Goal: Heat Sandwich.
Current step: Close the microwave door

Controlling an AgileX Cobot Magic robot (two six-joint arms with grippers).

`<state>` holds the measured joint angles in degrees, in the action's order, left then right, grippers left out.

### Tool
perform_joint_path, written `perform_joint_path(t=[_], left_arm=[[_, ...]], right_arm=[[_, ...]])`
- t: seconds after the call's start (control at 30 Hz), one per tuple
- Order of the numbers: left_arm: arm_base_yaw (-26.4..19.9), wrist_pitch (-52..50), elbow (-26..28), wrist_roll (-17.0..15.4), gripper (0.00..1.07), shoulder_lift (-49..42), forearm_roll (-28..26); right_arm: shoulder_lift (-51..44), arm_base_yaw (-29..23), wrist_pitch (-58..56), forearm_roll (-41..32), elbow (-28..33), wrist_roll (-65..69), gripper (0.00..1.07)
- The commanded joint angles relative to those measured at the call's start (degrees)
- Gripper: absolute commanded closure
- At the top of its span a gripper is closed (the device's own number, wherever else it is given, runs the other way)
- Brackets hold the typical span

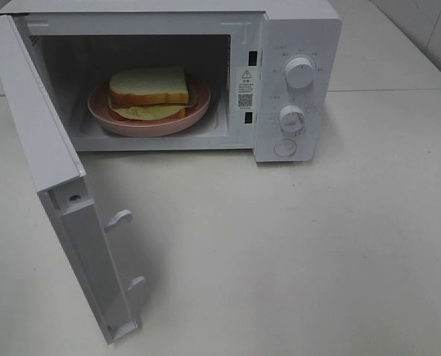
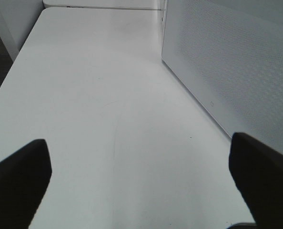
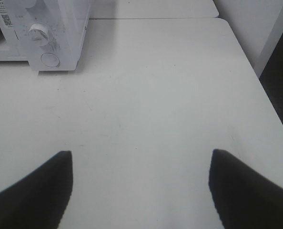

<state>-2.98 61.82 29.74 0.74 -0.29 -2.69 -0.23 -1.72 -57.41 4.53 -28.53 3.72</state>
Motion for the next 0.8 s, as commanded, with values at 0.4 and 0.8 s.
perform_joint_path(t=[0.4, 0.8], left_arm=[[0.29, -0.52, -0.11, -0.17, 0.10, -0.29, -1.03], [0.29, -2.92, 2.86, -0.34, 0.13, 3.15, -1.15]], right_arm=[[-1.60, 0.40, 0.29, -0.06, 0.06, -0.23, 0.31], [-1.60, 0.40, 0.29, -0.06, 0.06, -0.23, 0.31]])
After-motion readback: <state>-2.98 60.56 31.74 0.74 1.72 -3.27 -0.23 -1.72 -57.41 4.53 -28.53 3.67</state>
